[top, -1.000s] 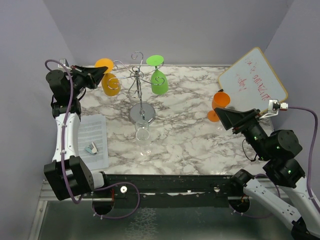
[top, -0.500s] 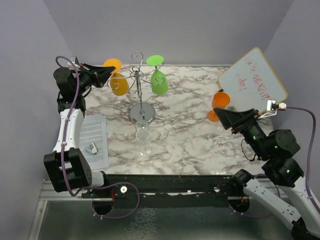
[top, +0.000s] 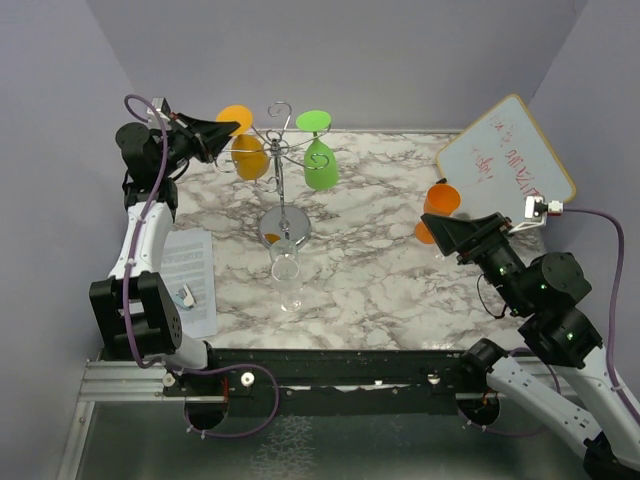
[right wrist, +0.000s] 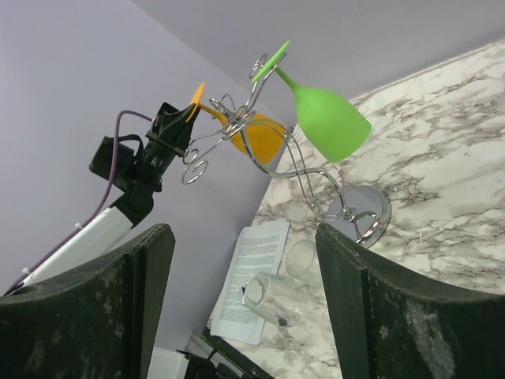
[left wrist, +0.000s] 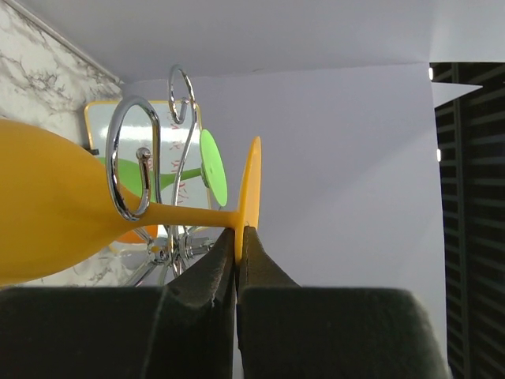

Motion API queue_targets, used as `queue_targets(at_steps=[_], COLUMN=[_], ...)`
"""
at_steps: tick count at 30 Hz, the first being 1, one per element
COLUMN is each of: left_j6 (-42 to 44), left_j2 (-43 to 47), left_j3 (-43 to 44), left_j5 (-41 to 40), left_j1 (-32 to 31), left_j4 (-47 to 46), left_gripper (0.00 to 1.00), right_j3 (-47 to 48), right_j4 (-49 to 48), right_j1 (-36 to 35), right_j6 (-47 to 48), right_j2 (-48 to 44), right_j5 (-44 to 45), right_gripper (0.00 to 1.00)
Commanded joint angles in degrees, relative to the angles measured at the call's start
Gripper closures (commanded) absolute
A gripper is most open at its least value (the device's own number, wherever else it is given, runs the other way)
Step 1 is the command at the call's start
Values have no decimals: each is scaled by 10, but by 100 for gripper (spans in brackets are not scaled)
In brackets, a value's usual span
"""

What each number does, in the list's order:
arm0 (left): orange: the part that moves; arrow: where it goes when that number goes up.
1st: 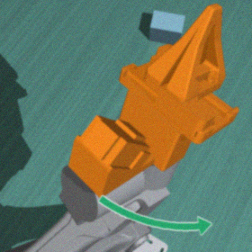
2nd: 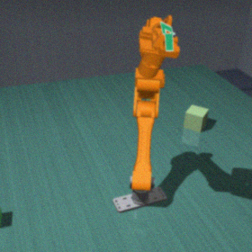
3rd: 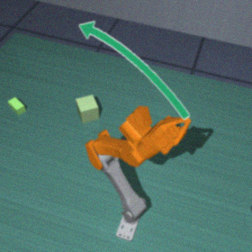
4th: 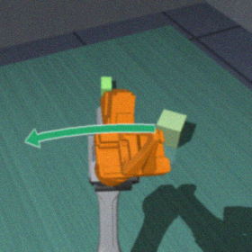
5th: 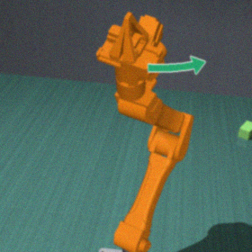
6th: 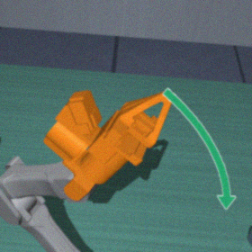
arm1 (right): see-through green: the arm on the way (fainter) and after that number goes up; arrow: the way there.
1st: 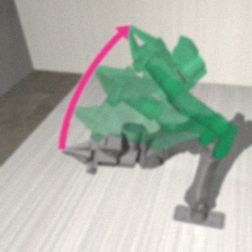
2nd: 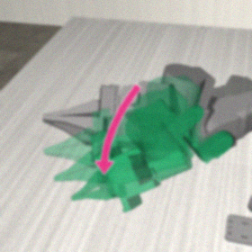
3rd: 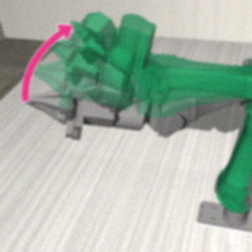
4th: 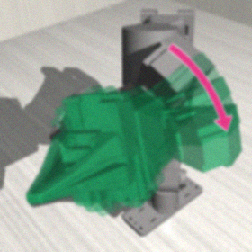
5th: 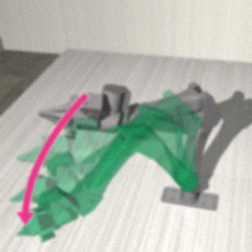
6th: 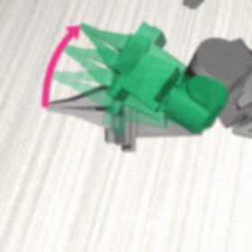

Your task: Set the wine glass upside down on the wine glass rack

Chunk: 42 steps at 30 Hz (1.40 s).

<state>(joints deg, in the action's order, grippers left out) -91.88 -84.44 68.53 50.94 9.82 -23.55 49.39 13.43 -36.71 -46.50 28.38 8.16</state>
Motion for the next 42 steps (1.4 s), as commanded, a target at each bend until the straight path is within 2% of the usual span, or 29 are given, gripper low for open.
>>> queue_targets(at_steps=[1,12,32,38,42], left_j6=[0,4,22,54,110], left_j2=[-27,-52,-7,25,39], left_j3=[29,40,0,-23,-14], left_j5=[6,-8,-16,-5,-12], left_j1=[-3,-1,46,46,47], left_j4=[-38,-41,-38,3,87], left_gripper=[100,100,100,100,96], right_j3=[9,19,10,8,9], right_j4=[9,4,0,-5,-7], right_j1=[-3,-3,-3,-3,-3], right_j6=[0,11,4,3,4], right_j2=[-4,19,19,19,23], right_j5=[16,18,10,4,4], right_gripper=[23,23,23,23,23])
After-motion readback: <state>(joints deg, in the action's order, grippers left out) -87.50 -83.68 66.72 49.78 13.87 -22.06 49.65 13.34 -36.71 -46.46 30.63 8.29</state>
